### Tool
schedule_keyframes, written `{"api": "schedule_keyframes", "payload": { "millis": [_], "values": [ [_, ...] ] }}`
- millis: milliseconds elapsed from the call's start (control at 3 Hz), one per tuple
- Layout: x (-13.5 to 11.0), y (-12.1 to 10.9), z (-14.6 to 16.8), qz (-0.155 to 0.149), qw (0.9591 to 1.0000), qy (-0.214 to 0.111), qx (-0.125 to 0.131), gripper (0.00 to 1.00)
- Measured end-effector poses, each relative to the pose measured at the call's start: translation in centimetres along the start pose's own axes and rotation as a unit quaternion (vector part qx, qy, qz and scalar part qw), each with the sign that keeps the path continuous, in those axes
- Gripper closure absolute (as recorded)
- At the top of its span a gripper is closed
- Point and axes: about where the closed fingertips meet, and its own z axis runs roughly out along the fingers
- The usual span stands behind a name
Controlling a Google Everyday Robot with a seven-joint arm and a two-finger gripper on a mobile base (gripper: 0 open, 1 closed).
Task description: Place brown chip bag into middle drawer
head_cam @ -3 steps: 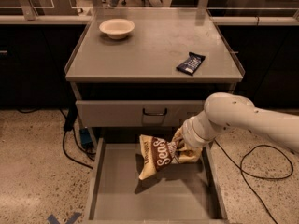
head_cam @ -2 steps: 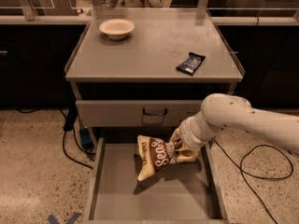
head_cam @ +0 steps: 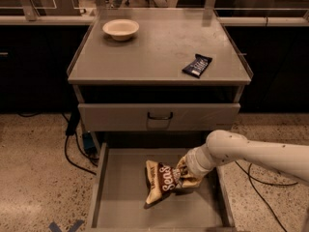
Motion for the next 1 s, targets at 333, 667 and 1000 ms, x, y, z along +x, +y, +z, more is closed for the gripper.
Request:
{"api": "schedule_keyframes", "payload": {
  "millis": [333,667,1000],
  "values": [
    [1.4,0.4,3.8,-0.001,0.9999,-0.011,-0.002,1.0],
    [2.7,0.4,8.7,-0.006,0.9989,-0.047,-0.005,1.0],
    [2.7,0.4,8.7,-0.006,0.9989,-0.047,-0.005,1.0]
  ]
}}
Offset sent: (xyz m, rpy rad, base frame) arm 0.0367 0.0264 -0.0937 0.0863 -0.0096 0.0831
